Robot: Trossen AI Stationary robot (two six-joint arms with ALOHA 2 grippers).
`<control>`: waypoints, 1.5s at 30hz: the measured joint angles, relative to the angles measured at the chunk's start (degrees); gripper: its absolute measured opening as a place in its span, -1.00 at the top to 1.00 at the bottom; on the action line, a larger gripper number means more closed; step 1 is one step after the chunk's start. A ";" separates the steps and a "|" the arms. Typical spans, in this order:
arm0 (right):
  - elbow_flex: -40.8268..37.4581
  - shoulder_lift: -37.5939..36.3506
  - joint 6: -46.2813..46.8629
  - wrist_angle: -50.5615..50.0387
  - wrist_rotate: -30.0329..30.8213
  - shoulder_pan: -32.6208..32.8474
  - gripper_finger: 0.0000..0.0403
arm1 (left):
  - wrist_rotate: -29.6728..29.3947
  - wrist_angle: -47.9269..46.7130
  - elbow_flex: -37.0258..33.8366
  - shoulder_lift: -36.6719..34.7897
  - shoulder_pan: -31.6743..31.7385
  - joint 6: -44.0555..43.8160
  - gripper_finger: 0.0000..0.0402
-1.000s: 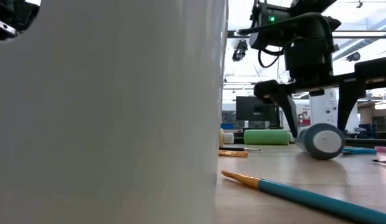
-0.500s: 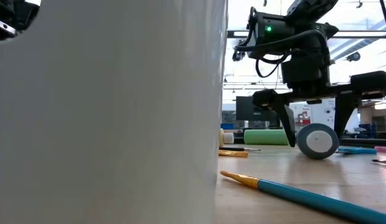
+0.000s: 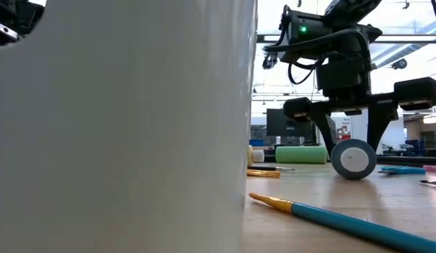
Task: Pick & Place Paint Supplies
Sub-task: Put the black paint bottle into the gray bin
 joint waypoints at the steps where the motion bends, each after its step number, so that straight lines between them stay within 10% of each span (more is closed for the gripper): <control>1: 0.00 0.00 0.00 0.00 -0.01 0.00 0.07 | 0.00 -0.02 0.00 0.00 0.00 0.02 0.48; 26: 4.48 -14.38 4.70 1.43 0.06 0.13 0.10 | 0.00 0.00 0.02 0.00 0.00 0.02 0.48; 45: 5.55 -16.91 -4.36 32.17 0.84 10.35 0.10 | 0.00 0.00 0.01 0.00 0.00 0.01 0.48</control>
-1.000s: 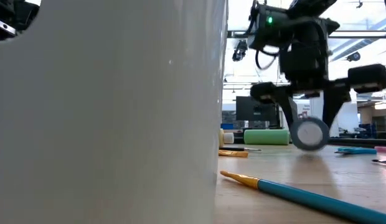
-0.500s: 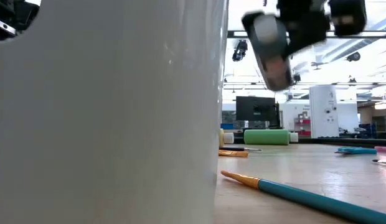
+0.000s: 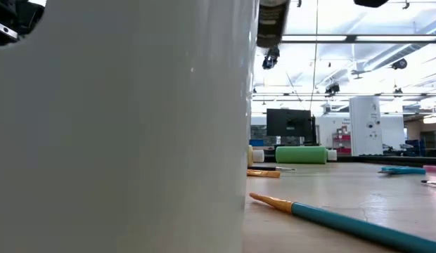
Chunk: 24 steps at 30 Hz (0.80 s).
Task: Pick & Place Paint Supplies
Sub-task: Put the black paint bottle into the gray bin
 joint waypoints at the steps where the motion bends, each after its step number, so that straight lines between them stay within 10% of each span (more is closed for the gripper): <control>1: 0.03 0.79 -1.46 1.22 0.81 0.86 0.10 | 0.00 -0.02 0.00 0.02 0.00 0.00 0.48; 13: 0.26 13.89 -6.73 20.82 12.59 8.70 0.10 | -0.01 -0.02 0.01 0.02 0.00 0.01 0.48; 24: 16.22 28.95 -5.93 15.74 14.43 9.65 0.10 | -0.01 0.01 0.01 0.04 0.00 -0.01 0.48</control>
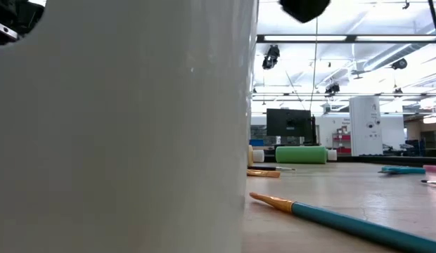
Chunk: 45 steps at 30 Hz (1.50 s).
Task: Pick & Place Paint Supplies
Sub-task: Put the black paint bottle into the gray bin
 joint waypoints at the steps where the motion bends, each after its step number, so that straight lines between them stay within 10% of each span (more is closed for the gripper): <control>1: 1.82 1.53 0.04 -1.19 0.00 0.00 0.10 | 0.00 -0.01 0.00 0.09 0.00 0.00 0.48; 35: 43.45 34.81 -2.41 -17.14 -0.80 1.70 0.09 | -0.02 0.16 0.00 0.70 0.00 0.02 0.48; 45: 46.89 36.77 -2.10 -21.10 -1.67 1.54 -0.19 | -0.02 0.02 0.00 1.10 0.00 0.02 0.48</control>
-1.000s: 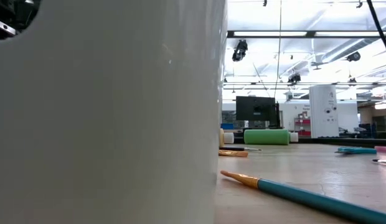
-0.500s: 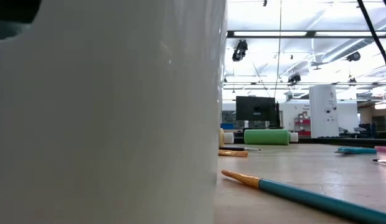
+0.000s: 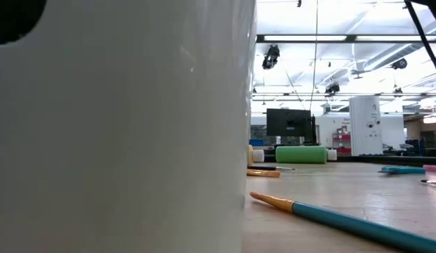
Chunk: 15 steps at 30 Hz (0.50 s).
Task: Pick & Place Paint Supplies
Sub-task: Put the black paint bottle into the gray bin
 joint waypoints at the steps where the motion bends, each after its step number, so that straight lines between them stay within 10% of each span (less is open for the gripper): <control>1: -0.01 0.00 0.05 0.11 -0.06 -0.10 -0.20 | 0.01 -0.04 0.00 -0.01 0.00 -0.01 0.48; 15: 3.27 -0.20 0.42 -2.09 -0.05 -0.21 -0.21 | 0.02 -0.04 0.00 0.02 0.00 -0.02 0.48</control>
